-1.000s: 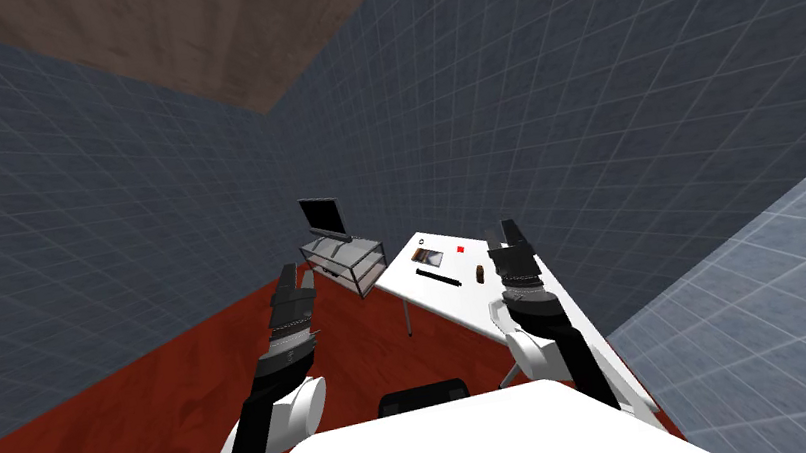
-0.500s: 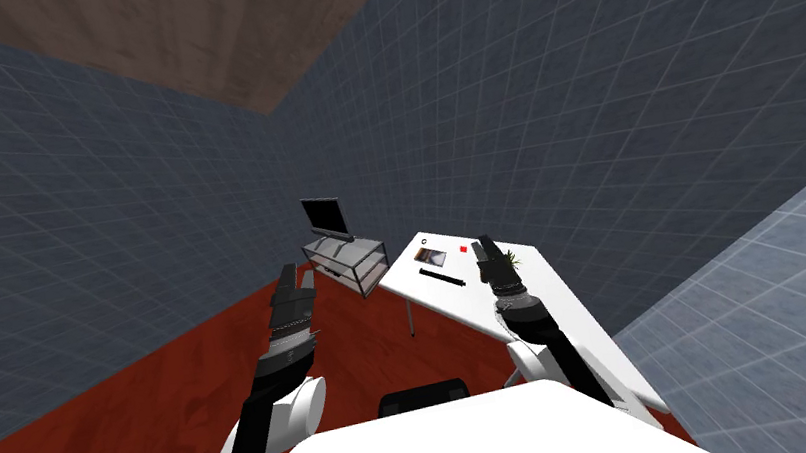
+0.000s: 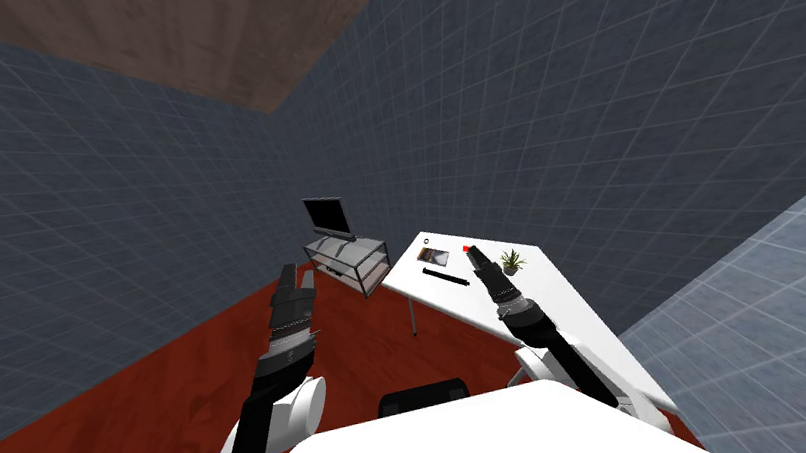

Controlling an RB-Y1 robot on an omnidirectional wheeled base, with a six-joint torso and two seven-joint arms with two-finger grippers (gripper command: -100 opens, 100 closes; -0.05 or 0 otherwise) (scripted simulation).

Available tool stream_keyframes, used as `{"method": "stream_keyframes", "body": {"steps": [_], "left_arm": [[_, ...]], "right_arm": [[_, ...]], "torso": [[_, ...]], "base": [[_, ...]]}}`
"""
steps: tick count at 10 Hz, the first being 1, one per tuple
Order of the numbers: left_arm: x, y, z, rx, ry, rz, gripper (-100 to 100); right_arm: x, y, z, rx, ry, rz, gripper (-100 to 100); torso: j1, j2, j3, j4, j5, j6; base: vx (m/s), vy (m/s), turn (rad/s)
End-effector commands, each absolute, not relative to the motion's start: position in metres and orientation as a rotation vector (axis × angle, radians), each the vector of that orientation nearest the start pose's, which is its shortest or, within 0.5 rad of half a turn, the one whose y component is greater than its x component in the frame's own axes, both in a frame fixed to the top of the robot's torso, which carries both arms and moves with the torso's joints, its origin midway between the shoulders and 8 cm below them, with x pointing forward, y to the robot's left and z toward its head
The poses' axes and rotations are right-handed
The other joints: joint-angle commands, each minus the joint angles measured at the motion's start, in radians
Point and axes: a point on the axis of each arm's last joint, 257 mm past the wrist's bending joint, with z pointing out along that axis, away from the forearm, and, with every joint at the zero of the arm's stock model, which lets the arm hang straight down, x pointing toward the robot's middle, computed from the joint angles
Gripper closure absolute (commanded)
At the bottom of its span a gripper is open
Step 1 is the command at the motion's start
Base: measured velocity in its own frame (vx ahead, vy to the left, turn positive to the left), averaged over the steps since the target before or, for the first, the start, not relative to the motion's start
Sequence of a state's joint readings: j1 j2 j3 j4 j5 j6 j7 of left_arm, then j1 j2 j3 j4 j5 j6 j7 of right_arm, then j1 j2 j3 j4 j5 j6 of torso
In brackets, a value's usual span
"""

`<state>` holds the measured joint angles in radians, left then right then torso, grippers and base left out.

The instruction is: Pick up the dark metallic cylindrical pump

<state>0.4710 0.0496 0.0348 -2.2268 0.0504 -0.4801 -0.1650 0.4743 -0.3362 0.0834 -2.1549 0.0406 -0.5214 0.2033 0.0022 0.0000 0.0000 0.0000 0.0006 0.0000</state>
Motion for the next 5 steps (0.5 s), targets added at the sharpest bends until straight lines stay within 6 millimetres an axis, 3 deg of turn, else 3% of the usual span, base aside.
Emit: {"method": "stream_keyframes", "body": {"steps": [1, 2, 3, 4, 5], "left_arm": [[0.357, 0.293, 0.008, -0.622, 0.692, -1.146, 0], [0.357, 0.293, 0.008, -0.622, 0.692, -1.146, 0], [0.357, 0.293, 0.008, -0.622, 0.692, -1.146, 0], [0.357, 0.293, 0.008, -0.622, 0.692, -1.146, 0], [0.357, 0.293, 0.008, -0.622, 0.692, -1.146, 0]], "right_arm": [[0.370, -0.218, -0.059, 0.327, 1.084, 1.129, -100], [0.369, -0.218, -0.060, 0.310, 1.100, 1.126, -100], [0.371, -0.215, -0.082, 0.297, 1.166, 1.109, -100], [0.371, -0.215, -0.084, 0.280, 1.180, 1.106, -100], [0.371, -0.214, -0.107, 0.270, 1.245, 1.087, -100]], "torso": [[0.000, 0.000, 0.000, 0.000, 0.000, 0.000], [0.000, 0.000, 0.000, 0.000, 0.000, 0.000], [0.000, 0.000, 0.000, 0.000, 0.000, 0.000], [0.001, 0.000, 0.000, 0.000, 0.000, 0.000], [0.001, 0.000, 0.000, 0.000, 0.000, 0.000]], "base": [[0.000, 0.045, 0.014], [-0.002, 0.038, 0.005], [-0.004, 0.047, 0.015], [-0.003, 0.046, 0.009], [-0.017, 0.060, 0.012]]}}
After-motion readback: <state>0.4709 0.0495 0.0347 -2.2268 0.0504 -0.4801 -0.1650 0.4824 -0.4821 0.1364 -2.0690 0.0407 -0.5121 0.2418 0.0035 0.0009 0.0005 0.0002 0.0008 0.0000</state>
